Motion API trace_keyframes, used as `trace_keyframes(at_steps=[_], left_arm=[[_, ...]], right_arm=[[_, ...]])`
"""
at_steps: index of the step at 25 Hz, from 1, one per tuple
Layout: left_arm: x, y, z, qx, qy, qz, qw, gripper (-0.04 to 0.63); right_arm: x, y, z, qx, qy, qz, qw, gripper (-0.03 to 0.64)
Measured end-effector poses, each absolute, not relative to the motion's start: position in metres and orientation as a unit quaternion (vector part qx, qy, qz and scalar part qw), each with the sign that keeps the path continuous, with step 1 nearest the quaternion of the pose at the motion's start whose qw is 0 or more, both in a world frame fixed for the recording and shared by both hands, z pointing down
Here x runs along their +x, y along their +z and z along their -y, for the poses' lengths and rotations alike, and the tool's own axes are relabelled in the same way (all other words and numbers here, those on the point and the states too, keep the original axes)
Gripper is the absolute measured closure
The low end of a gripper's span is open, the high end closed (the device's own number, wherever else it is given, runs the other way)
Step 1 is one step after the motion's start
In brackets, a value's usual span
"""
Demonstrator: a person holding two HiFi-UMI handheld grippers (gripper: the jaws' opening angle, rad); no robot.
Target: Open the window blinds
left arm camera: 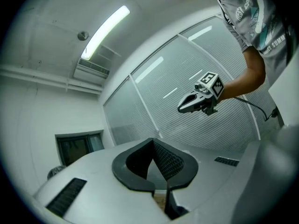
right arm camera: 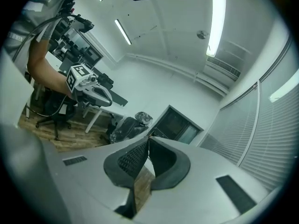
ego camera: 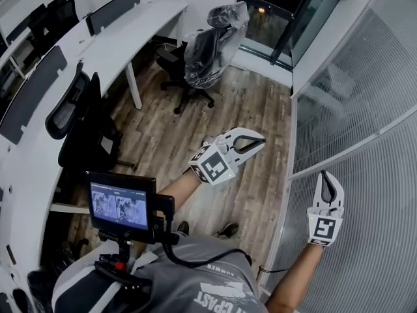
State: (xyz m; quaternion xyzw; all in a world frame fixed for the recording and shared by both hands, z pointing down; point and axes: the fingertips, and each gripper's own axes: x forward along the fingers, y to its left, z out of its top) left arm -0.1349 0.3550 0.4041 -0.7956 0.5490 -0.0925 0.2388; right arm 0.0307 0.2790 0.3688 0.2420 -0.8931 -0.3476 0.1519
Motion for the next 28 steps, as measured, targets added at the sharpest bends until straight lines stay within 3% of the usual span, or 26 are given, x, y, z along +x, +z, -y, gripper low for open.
trace_keyframes(at_steps=[10, 15, 28], left_arm=[[-0.180, 0.416, -0.281, -0.794, -0.114, -0.552, 0.230, 0.595], [-0.187, 0.416, -0.170, -0.801, -0.129, -0.541, 0.224, 0.595], [-0.094, 0.397, 0.052, -0.839, -0.153, -0.459, 0.249, 0.595]], right_arm=[[-0.021, 0.380, -0.205, 0.225, -0.342, 0.901, 0.145, 0.618], [-0.021, 0.391, -0.101, 0.238, -0.323, 0.905, 0.142, 0.618], [0.069, 0.398, 0.090, 0.307, -0.294, 0.892, 0.153, 0.618]])
